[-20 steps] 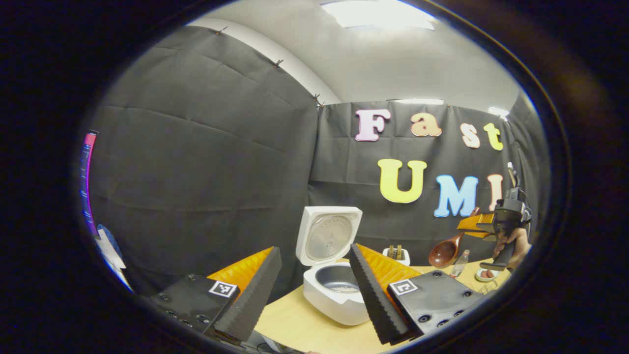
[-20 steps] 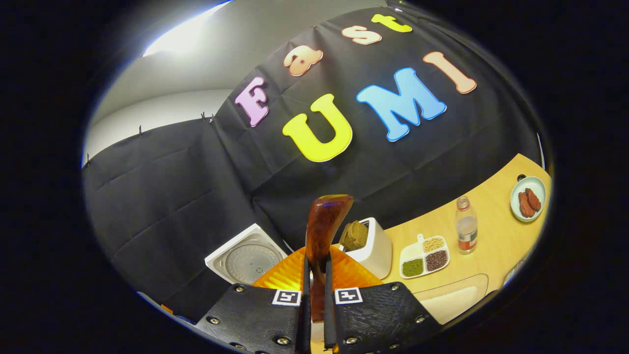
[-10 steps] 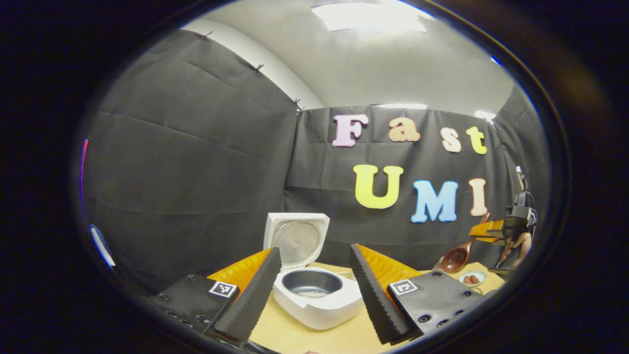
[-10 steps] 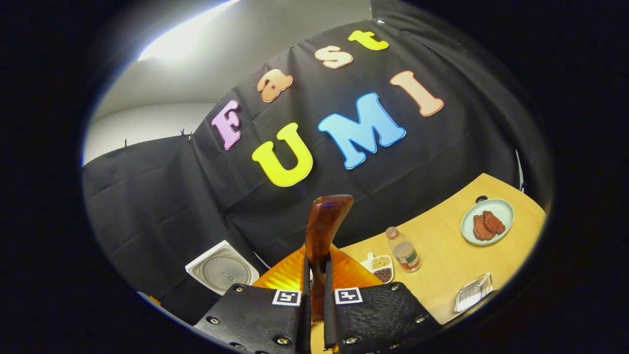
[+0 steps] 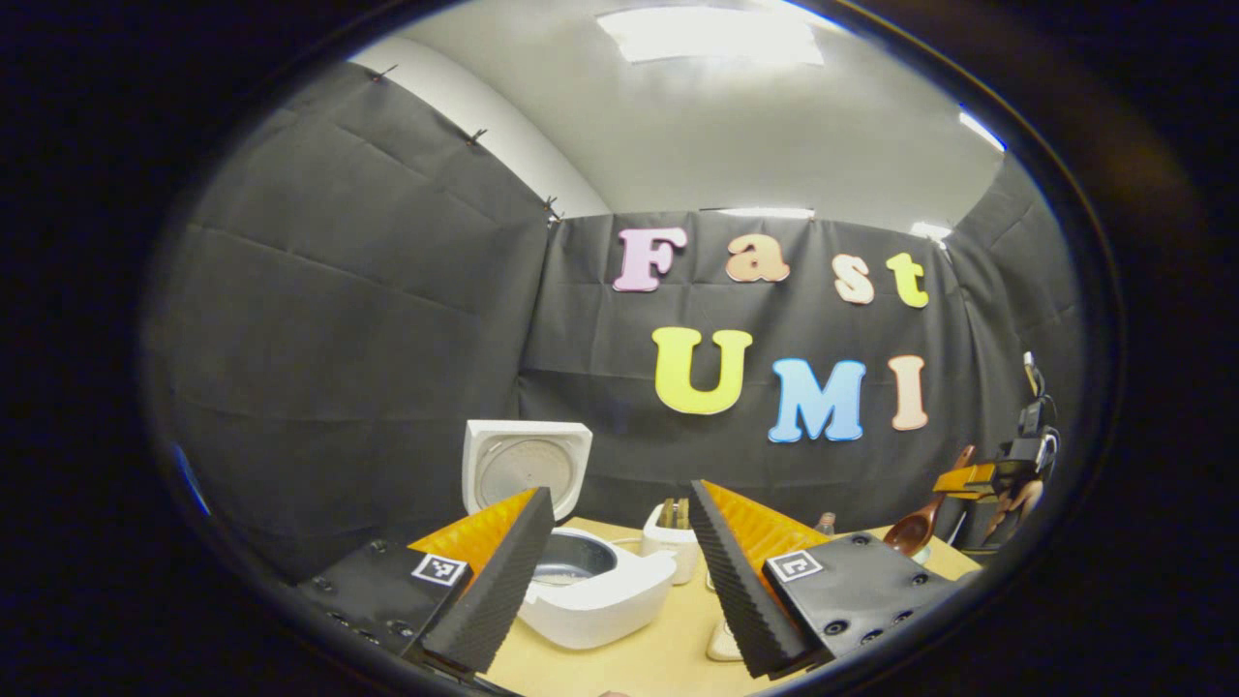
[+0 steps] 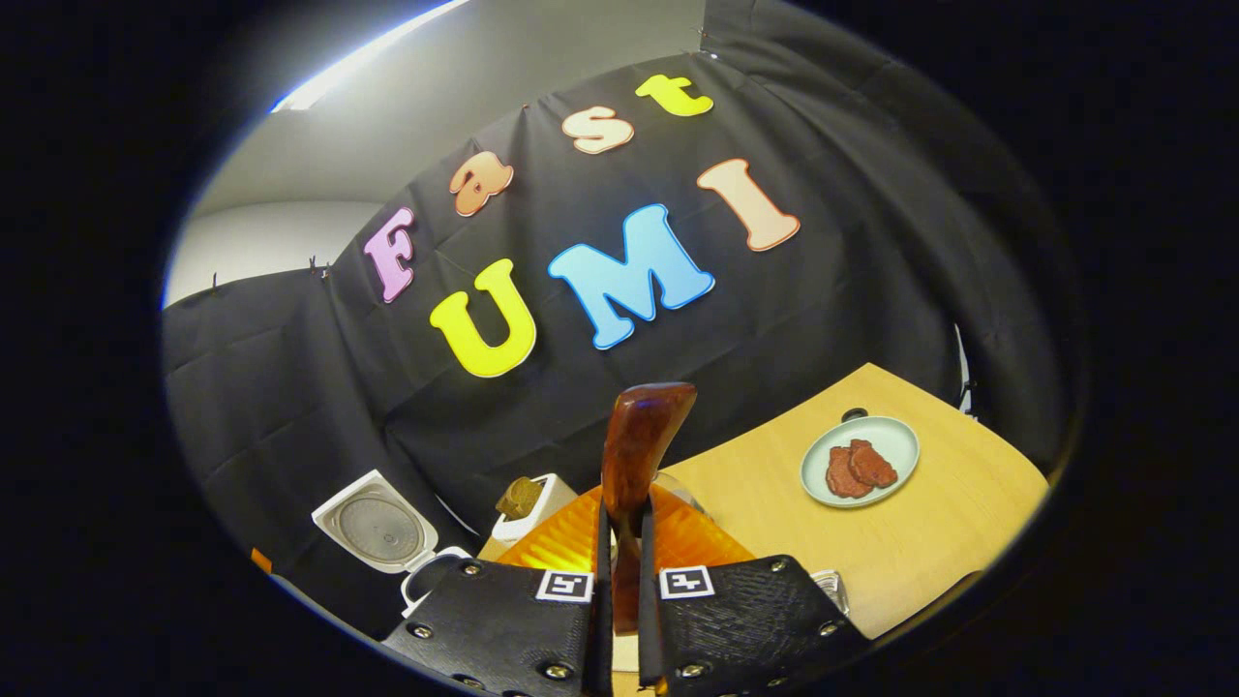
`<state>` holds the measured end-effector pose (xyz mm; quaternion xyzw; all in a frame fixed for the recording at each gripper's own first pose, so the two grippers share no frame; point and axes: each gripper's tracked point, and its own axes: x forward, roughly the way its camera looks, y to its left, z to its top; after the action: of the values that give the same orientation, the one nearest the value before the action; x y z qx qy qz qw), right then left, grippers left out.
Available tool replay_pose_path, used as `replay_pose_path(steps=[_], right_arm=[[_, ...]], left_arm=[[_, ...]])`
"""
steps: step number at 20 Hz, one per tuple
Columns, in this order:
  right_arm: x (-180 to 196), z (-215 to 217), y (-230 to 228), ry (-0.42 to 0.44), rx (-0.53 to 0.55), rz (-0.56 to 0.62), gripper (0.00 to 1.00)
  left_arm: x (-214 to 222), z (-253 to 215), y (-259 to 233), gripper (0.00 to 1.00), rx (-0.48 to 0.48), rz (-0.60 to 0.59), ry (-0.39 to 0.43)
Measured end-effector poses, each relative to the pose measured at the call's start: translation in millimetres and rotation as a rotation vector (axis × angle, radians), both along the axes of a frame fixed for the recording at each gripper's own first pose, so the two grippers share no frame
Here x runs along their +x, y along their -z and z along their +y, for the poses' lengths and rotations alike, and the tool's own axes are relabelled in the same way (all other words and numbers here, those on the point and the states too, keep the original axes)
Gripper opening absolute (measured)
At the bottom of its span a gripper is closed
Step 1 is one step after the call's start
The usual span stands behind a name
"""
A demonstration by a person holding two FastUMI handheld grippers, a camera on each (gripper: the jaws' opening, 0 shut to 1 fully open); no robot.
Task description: Close the left gripper, press the button to open the rice cooker; take a wooden spoon from the chopstick holder with the right hand, scoop a spoonful of rice and pour it into the rice cooker, then put the wooden spoon back into the chopstick holder.
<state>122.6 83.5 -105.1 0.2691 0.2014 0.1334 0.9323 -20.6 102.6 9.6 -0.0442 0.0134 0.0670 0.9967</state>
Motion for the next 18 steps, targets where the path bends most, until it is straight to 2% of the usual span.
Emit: replay_pose_path(steps=[6, 12, 13, 14, 18], right_arm=[[-5.7, -43.7, 33.4, 0.051, -0.054, 0.035, 0.11], [-15.5, -66.3, 92.7, 0.070, -0.141, 0.098, 0.11], [-17.8, -67.9, 101.4, 0.072, -0.141, 0.114, 0.11], [-18.8, -67.6, 110.2, 0.074, -0.135, 0.130, 0.11], [-24.9, -67.3, 135.0, 0.079, -0.100, 0.181, 0.11]], left_arm=[[-1.2, -34.2, -7.4, 0.99, 0.036, 0.001, 0.048], [-6.5, -49.9, -7.7, 0.97, 0.082, 0.025, 0.058], [-7.5, -51.3, -8.1, 0.99, 0.091, 0.029, 0.059], [-8.3, -53.9, -8.4, 0.97, 0.097, 0.032, 0.061], [-9.6, -61.6, -10.1, 0.99, 0.111, 0.034, 0.067]])
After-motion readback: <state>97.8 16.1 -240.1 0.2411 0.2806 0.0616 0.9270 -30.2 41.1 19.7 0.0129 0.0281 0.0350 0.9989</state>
